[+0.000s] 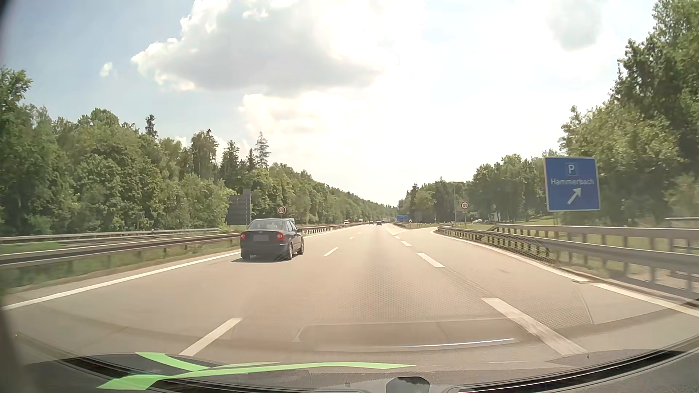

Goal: Follow the waypoints while adhering to traffic rules and regulations

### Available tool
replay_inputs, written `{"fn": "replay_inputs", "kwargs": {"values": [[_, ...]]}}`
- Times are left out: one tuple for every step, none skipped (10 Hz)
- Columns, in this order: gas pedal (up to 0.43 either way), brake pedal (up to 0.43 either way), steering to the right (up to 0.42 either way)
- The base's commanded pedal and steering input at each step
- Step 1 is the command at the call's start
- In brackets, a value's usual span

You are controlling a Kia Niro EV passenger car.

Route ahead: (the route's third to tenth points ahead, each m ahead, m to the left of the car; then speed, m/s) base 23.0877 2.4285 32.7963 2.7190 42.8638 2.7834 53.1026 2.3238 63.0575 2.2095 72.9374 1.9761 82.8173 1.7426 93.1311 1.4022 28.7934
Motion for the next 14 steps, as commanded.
{"fn": "replay_inputs", "kwargs": {"values": [[0.398,0.0,-0.003],[0.398,0.0,-0.004],[0.398,0.0,-0.004],[0.398,0.0,-0.005],[0.398,0.0,-0.005],[0.398,0.0,-0.005],[0.398,0.0,-0.005],[0.398,0.0,-0.003],[0.39,0.0,-0.002],[0.39,0.0,-0.002],[0.39,0.0,-0.002],[0.39,0.0,-0.003],[0.39,0.0,-0.002],[0.39,0.0,-0.002]]}}
